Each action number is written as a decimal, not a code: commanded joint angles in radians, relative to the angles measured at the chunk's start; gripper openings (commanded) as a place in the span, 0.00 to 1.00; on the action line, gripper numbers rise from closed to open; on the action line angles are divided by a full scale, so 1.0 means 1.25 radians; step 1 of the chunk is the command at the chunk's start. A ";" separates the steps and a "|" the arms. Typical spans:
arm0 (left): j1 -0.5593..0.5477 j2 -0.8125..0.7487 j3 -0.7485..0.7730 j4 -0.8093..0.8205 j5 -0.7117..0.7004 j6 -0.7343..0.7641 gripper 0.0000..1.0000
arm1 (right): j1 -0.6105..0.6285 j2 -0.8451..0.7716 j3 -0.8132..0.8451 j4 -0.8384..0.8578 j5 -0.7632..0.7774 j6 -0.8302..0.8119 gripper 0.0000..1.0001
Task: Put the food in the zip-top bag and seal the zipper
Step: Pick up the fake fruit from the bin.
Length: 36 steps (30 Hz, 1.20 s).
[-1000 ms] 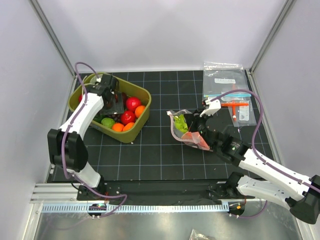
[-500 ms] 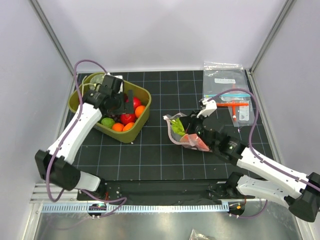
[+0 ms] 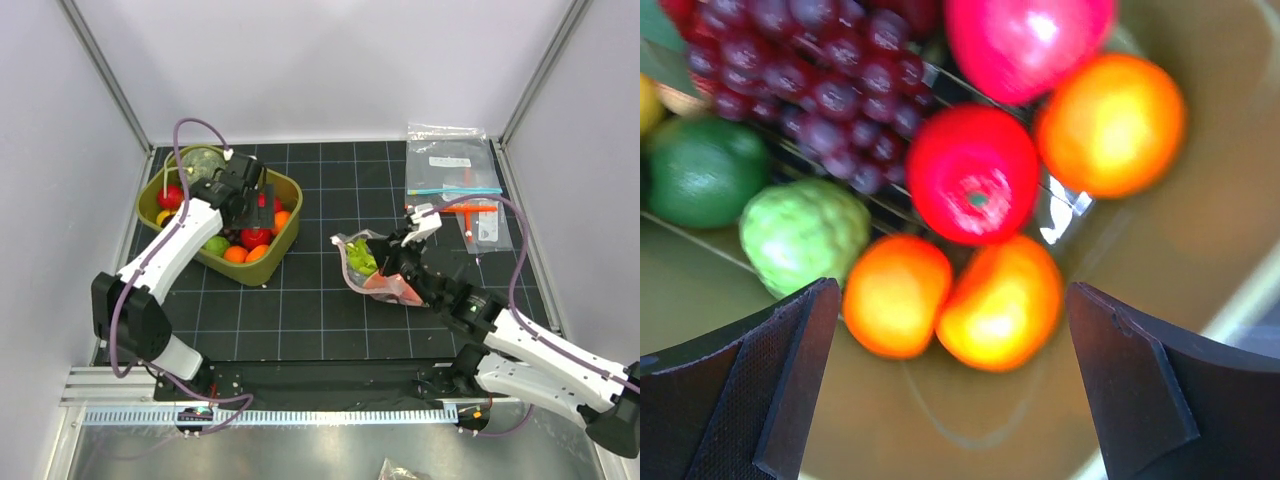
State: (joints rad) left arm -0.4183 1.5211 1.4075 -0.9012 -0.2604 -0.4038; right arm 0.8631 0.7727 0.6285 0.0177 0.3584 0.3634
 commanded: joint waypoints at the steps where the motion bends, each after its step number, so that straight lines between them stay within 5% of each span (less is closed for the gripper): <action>1: 0.012 -0.004 -0.018 0.097 -0.124 0.008 1.00 | 0.005 0.043 0.075 -0.034 0.006 -0.076 0.01; 12: 0.060 0.118 0.003 0.182 -0.063 -0.039 1.00 | 0.004 0.103 0.203 -0.184 0.053 -0.077 0.01; 19: 0.057 0.128 0.014 0.230 0.150 -0.062 1.00 | 0.000 0.187 0.214 -0.221 0.066 -0.078 0.01; 25: 0.057 0.209 0.074 0.082 0.110 -0.079 1.00 | -0.011 0.229 0.240 -0.268 0.034 -0.075 0.01; 36: 0.056 0.240 0.063 0.025 0.090 -0.087 1.00 | -0.060 0.286 0.330 -0.293 -0.025 -0.058 0.01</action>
State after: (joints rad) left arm -0.3443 1.8126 1.5013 -0.7815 -0.1364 -0.5125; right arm 0.7990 1.1053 0.9352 -0.3527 0.3622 0.2726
